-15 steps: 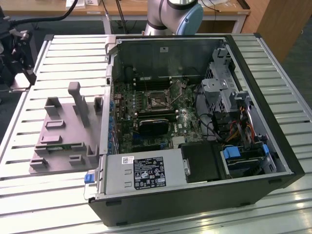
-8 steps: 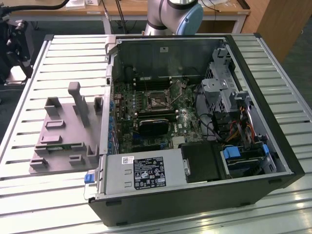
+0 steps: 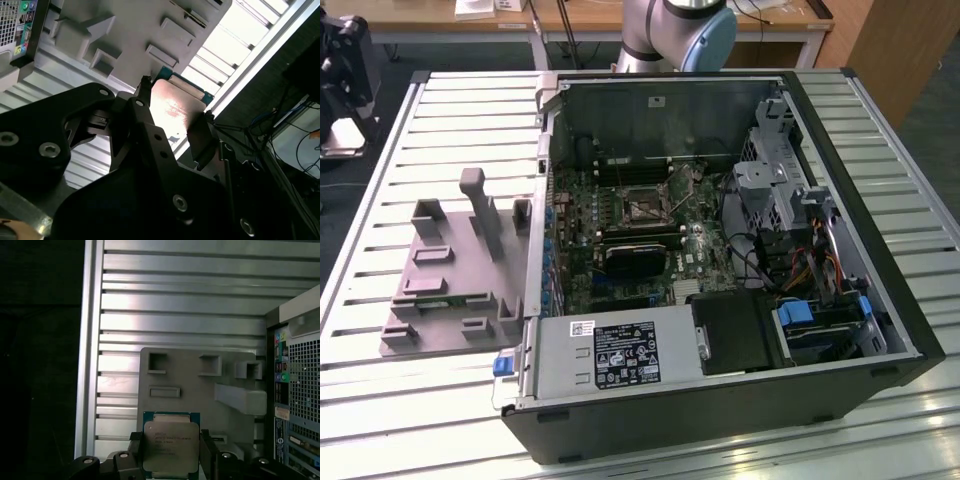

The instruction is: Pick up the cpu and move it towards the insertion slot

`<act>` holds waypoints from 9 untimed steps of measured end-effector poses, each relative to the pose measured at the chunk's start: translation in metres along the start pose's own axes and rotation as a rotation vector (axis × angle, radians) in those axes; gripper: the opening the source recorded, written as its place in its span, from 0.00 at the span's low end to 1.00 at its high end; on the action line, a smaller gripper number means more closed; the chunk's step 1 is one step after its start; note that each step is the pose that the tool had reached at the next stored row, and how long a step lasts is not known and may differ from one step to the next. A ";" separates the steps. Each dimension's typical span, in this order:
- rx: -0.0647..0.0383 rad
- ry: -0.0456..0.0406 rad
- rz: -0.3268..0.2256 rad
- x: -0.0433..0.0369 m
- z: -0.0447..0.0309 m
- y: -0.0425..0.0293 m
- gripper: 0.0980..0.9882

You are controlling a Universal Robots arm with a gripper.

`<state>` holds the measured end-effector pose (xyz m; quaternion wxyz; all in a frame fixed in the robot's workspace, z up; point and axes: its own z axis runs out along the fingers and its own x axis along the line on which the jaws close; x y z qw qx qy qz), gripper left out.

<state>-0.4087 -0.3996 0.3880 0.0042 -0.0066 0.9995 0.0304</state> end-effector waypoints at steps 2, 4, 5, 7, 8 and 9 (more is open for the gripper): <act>0.000 -0.0002 0.000 -0.0001 -0.0046 0.0005 0.49; 0.000 -0.0003 0.000 -0.0001 -0.0088 0.0009 0.49; 0.000 -0.0004 0.000 -0.0001 -0.0106 0.0011 0.49; 0.000 -0.0004 0.000 -0.0001 -0.0138 0.0014 0.49; 0.000 -0.0004 0.000 -0.0001 -0.0152 0.0016 0.49; 0.000 -0.0006 0.000 -0.0001 -0.0155 0.0016 0.49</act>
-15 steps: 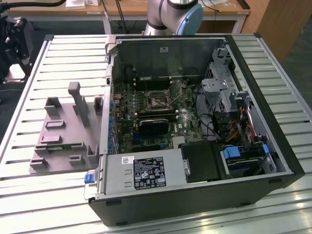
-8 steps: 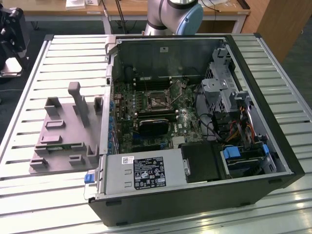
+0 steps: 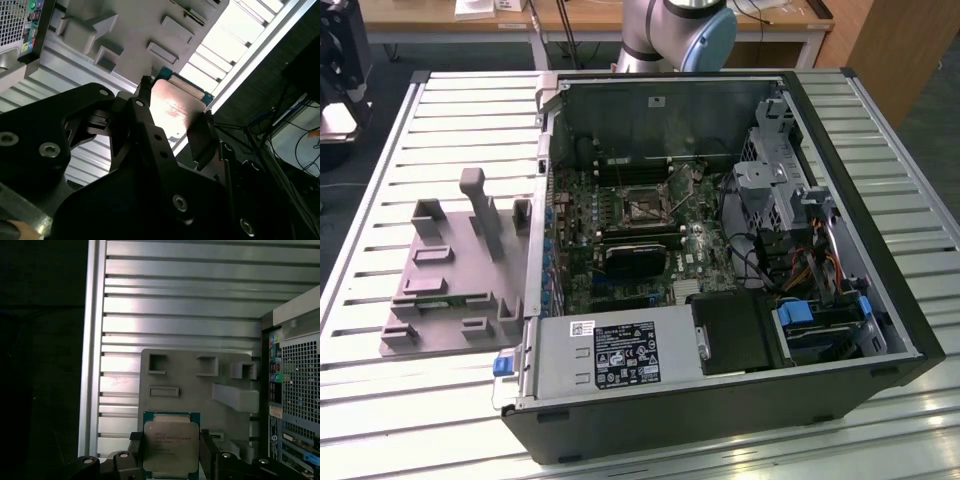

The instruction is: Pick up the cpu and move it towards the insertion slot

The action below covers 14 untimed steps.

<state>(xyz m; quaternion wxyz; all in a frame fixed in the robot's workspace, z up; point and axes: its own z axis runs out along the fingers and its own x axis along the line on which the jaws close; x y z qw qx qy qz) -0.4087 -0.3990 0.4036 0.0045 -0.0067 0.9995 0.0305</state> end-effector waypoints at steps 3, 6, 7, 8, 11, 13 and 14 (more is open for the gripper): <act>0.000 0.0000 0.000 0.0000 -0.0002 0.0000 0.49; 0.000 0.0004 0.000 -0.0009 -0.0005 0.0001 0.49; 0.000 0.0003 0.000 -0.0017 -0.0004 0.0000 0.49; 0.000 0.0002 0.000 -0.0029 -0.0003 0.0000 0.49; 0.000 0.0002 0.000 -0.0081 -0.0003 -0.0001 0.49; 0.000 0.0002 0.000 -0.0122 -0.0002 -0.0001 0.49; 0.000 0.0002 0.000 -0.0142 -0.0002 -0.0002 0.49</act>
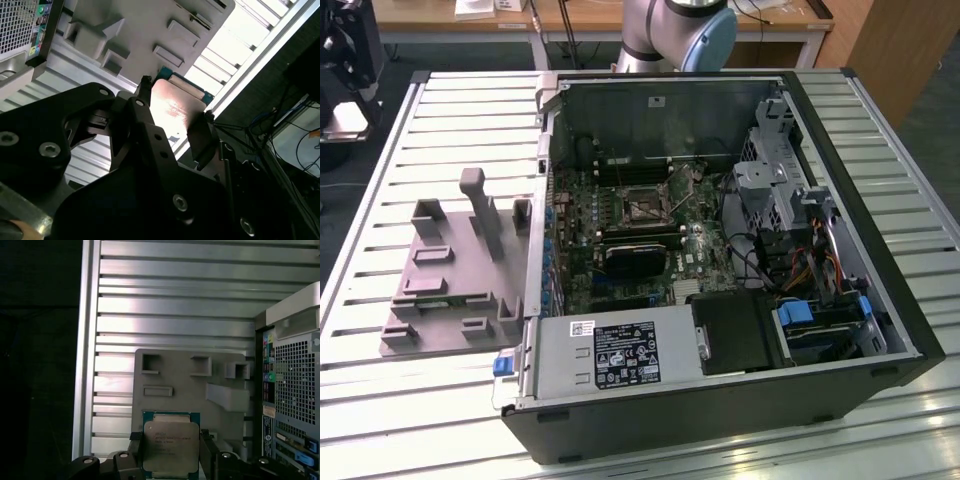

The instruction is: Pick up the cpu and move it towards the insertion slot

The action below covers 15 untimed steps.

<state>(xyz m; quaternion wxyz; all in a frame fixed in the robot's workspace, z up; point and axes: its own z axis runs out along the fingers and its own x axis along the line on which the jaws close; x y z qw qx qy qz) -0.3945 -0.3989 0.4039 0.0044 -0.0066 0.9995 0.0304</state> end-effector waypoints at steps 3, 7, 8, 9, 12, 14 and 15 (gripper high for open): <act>0.000 0.0000 0.000 -0.0063 0.0000 -0.0001 0.49; 0.000 0.0000 0.000 -0.0157 0.0002 -0.0002 0.49; 0.000 0.0000 0.000 -0.0182 0.0001 -0.0003 0.49; 0.000 0.0000 0.000 -0.0208 0.0002 -0.0003 0.49; 0.000 -0.0001 0.000 -0.0287 0.0003 -0.0004 0.49; 0.000 0.0001 0.000 -0.0339 0.0003 -0.0004 0.49; 0.000 0.0000 0.000 -0.0365 0.0003 -0.0005 0.49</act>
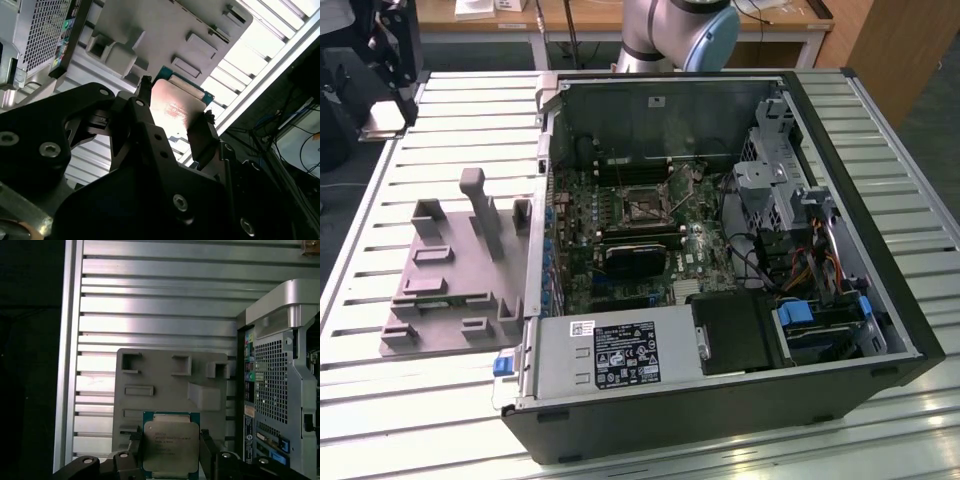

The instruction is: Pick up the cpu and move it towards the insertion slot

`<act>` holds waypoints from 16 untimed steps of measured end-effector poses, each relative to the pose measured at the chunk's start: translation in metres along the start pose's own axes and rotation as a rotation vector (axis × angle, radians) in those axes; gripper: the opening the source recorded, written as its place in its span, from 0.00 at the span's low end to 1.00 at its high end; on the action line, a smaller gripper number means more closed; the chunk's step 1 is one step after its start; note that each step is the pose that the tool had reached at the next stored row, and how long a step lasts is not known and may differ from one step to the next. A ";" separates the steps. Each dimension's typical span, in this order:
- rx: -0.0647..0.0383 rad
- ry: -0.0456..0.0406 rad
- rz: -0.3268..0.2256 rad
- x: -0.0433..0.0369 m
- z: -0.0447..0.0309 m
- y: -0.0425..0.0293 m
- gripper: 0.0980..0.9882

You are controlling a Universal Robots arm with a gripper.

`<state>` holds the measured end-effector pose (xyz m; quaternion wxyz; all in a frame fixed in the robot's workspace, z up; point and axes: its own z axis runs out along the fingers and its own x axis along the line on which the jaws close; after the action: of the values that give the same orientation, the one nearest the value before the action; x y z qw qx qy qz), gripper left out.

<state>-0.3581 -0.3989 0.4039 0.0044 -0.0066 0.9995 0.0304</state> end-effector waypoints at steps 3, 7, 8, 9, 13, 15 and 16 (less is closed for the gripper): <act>0.000 -0.0001 0.000 -0.0078 0.0001 -0.0001 0.49; 0.000 0.0001 0.000 -0.0188 0.0001 -0.0003 0.49; 0.000 0.0000 0.000 -0.0216 0.0002 -0.0003 0.49; 0.000 -0.0001 0.000 -0.0243 0.0003 -0.0003 0.49; 0.000 0.0001 0.000 -0.0359 0.0003 -0.0005 0.49; 0.000 0.0000 0.000 -0.0414 0.0004 -0.0006 0.49; 0.000 0.0000 0.000 -0.0443 0.0004 -0.0006 0.49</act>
<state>-0.3138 -0.3990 0.4039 0.0044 -0.0066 0.9995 0.0304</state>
